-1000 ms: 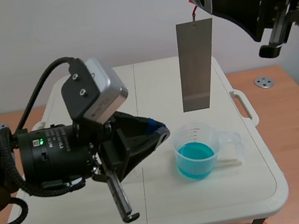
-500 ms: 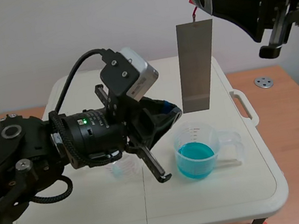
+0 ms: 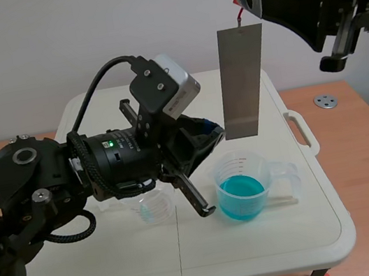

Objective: Hold the metal plate by the orange handle, dip it into the blue solution, take it out and point at it, then put the plate back in the beaker on the left.
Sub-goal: 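Point at the plate with the left hand, then lower the plate into the blue solution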

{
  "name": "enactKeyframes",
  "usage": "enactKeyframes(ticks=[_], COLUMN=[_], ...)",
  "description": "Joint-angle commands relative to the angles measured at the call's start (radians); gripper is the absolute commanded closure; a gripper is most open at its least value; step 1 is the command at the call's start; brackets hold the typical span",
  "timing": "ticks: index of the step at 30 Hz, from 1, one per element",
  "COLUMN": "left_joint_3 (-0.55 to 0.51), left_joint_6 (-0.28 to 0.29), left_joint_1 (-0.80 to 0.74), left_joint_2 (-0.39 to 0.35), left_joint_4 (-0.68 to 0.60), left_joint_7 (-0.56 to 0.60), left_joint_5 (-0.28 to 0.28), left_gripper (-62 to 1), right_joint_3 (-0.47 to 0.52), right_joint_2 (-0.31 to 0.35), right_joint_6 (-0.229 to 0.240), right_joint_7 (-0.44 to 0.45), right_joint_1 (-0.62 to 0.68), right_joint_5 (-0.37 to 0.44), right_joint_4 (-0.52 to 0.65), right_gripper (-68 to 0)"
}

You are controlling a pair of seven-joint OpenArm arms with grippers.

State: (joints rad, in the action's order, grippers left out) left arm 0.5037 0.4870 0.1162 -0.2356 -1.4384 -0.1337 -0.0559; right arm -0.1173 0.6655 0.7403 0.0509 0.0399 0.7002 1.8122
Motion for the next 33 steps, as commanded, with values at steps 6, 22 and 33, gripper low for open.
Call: enactKeyframes(ticks=[6,22,33], left_joint_3=[-0.017,-0.527,-0.875], left_joint_6=[-0.003,-0.003,-0.003], left_joint_1=[-0.005,-0.567,-1.101], left_joint_2=[-0.007,-0.391,-0.405], left_joint_4=[-0.018,-0.383,-0.391], left_joint_7=[0.013,0.014,0.002], left_joint_5=[-0.016,-0.175,-0.187], left_gripper=[-3.4,-3.4,-3.4], right_joint_3=[0.008,0.006,-0.002], right_joint_2=[0.013,0.005,0.004], right_joint_6=[0.005,0.005,0.005], right_joint_7=[0.015,0.014,0.029], right_joint_1=[-0.012,-0.012,-0.013], right_joint_5=[0.014,0.007,0.002], right_joint_4=[0.017,0.004,-0.058], right_gripper=[-1.1,-1.1,-1.1])
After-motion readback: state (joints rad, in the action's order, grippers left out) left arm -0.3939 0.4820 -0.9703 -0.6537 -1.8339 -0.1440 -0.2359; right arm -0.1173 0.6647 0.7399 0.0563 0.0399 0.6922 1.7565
